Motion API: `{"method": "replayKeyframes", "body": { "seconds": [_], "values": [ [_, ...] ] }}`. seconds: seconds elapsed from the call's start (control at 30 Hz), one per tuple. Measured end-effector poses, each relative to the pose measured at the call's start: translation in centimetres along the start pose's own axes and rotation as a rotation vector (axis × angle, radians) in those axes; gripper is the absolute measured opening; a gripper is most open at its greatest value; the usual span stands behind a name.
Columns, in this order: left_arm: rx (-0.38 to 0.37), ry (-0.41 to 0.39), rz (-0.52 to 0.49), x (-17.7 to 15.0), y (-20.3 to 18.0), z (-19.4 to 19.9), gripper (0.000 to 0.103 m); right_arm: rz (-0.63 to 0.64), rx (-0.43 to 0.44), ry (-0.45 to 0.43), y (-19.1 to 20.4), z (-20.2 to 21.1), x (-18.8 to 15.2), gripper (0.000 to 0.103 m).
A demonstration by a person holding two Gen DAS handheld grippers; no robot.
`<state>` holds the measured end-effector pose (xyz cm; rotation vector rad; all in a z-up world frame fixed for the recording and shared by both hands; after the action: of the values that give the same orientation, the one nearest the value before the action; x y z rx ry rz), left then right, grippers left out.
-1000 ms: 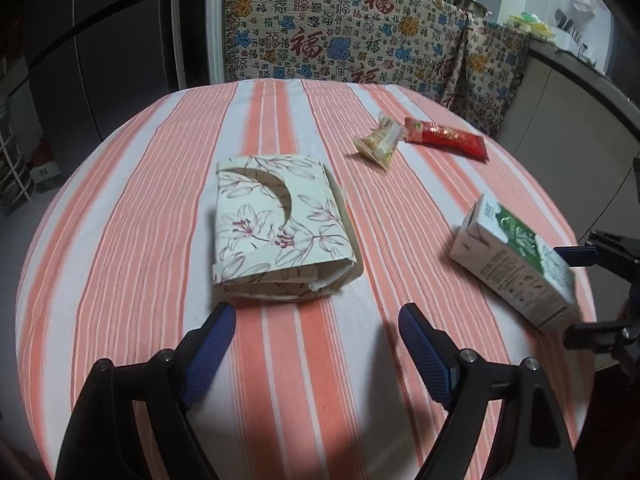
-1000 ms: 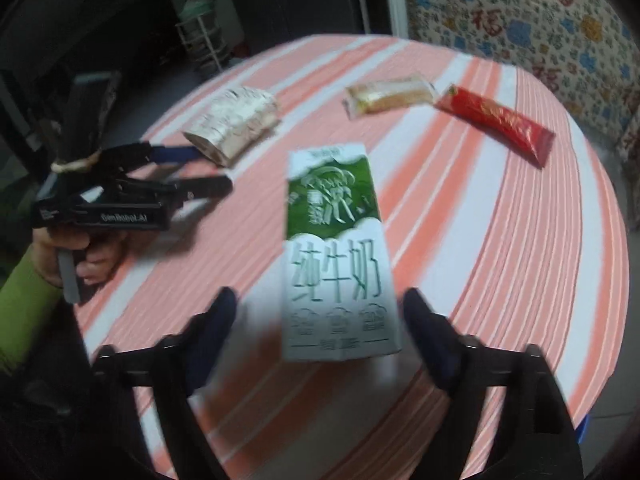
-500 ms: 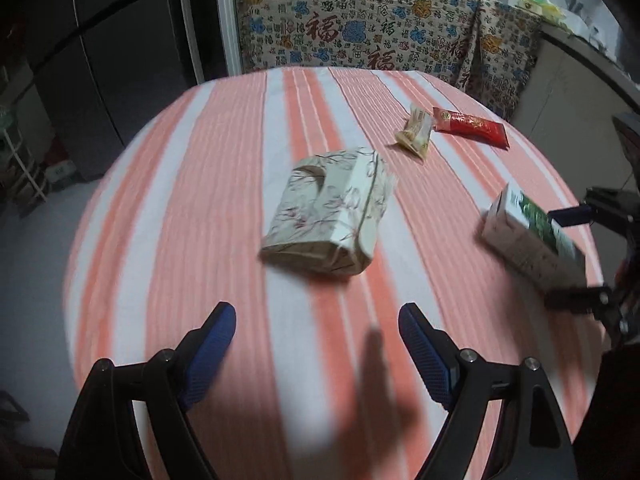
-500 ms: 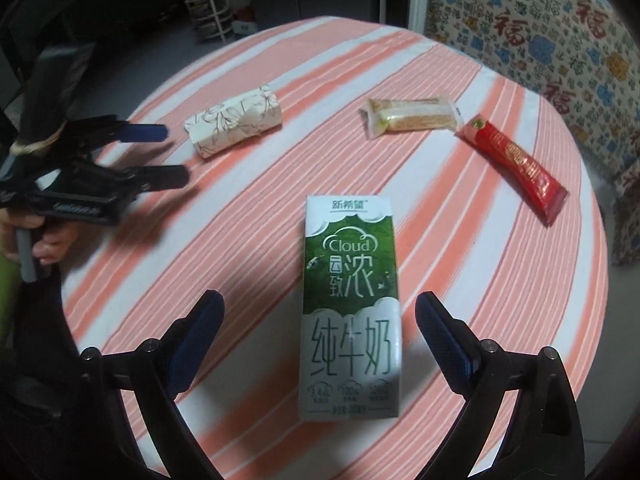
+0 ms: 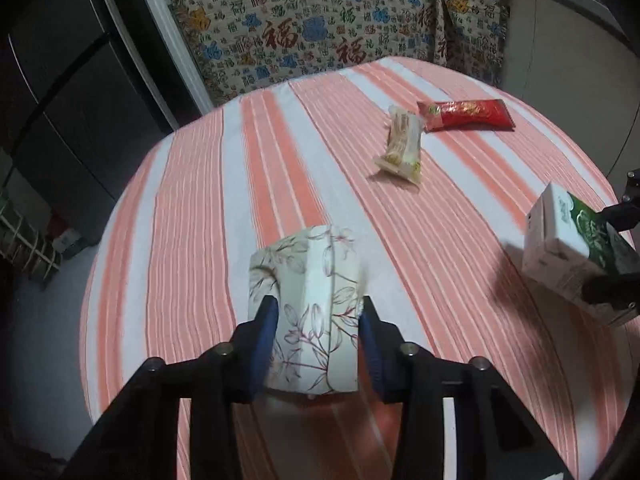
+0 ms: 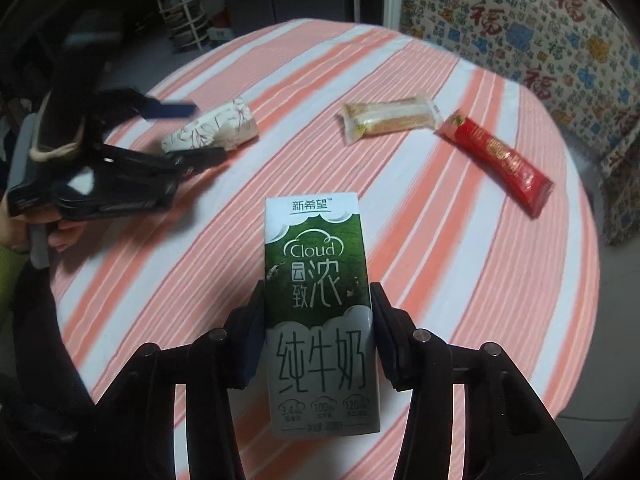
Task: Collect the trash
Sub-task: 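Carry the tissue box and milk carton to the blue basket and release both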
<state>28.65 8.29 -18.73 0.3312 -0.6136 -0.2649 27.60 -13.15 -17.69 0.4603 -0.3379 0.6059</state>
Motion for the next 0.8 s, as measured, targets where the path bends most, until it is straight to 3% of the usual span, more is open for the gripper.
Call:
{"method": "replayKeyframes", "body": {
  "seconds": [0.2, 0.33, 0.5, 0.8],
  "values": [
    [-0.140, -0.038, 0.102, 0.2, -0.7, 3.4, 0.035, -0.099, 0.062, -0.083, -2.2, 3.0, -1.8, 0.049],
    [-0.246, -0.061, 0.113, 1.2, -3.8, 6.2, 0.035, -0.187, 0.088, -0.138, -4.3, 5.6, -3.9, 0.049],
    [-0.404, -0.071, 0.091, 3.3, -10.5, 8.5, 0.035, -0.316, 0.041, -0.219, -8.6, 10.6, -8.2, 0.049],
    [-0.565, -0.088, -0.031, 7.2, -25.3, 12.5, 0.035, -0.562, -0.141, -0.301, -18.0, 18.3, -18.0, 0.049]
  ]
}}
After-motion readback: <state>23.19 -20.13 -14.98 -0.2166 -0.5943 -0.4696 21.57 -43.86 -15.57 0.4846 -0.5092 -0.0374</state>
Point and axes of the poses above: each gripper's, at about its wrist camera, not at the fingertips, and z roughly against the way its jaws point, y to its left, x to its top, the point moved 2 cm from there along -z, roughly the way its jaws point, and after that the axes turned 15 degrees about x, right-handed, at the moved point
